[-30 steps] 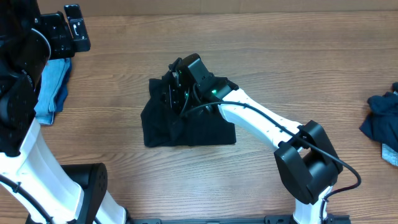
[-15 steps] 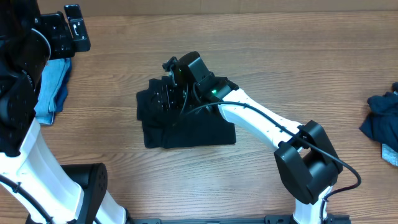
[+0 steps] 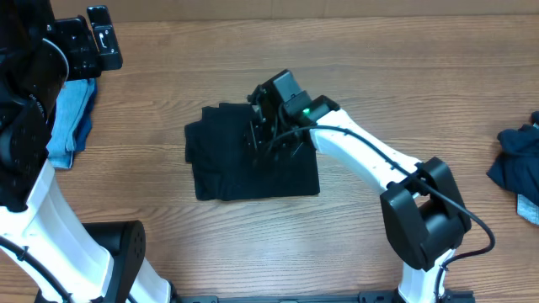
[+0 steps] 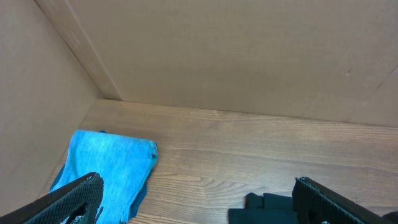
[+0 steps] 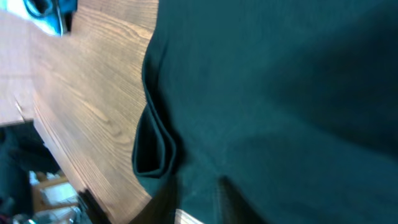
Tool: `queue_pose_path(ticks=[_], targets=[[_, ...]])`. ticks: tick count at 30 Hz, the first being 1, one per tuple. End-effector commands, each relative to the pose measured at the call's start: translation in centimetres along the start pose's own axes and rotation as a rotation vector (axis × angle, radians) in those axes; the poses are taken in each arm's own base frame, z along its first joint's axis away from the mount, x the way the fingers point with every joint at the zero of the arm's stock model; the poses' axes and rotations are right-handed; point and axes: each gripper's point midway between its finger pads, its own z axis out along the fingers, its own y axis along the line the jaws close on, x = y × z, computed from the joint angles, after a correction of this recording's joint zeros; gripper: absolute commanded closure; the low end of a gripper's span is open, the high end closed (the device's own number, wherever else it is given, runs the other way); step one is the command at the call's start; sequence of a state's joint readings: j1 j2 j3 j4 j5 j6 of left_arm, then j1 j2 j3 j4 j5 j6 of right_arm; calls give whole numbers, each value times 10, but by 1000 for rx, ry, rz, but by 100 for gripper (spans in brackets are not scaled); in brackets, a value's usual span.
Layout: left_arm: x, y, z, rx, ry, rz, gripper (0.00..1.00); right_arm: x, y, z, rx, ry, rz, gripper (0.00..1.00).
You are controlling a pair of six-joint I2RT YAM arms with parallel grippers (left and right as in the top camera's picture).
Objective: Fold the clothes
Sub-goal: 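Lower the folded right end onto the left half of the strip, then press the folded stack down with the right gripper and release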
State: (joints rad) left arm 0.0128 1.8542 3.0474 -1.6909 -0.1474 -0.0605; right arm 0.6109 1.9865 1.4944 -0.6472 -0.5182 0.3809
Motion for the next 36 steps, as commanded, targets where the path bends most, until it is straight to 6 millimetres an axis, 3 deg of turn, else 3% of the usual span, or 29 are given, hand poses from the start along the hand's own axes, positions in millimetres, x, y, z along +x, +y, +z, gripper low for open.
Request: queue_pose_path(ticks=[1, 6, 10, 16, 28, 33, 36], targets=[[0, 2, 0, -12, -2, -7, 0, 21, 3, 18, 38, 61, -32, 91], [-1, 2, 0, -12, -3, -7, 0, 43, -6, 28, 132, 119, -25, 95], [0, 2, 0, -12, -2, -7, 0, 46, -8, 34, 159, 124, -36, 96], [-1, 2, 0, -12, -3, -7, 0, 50, -12, 62, 152, 140, -77, 96], [-1, 2, 0, -12, -3, -7, 0, 93, 55, 75, -94, 253, -442, 96], [0, 2, 0, -12, -2, -7, 0, 99, 70, 74, -151, 260, -571, 95], [-1, 2, 0, -12, -3, -7, 0, 97, 65, 73, -124, 258, -561, 95]])
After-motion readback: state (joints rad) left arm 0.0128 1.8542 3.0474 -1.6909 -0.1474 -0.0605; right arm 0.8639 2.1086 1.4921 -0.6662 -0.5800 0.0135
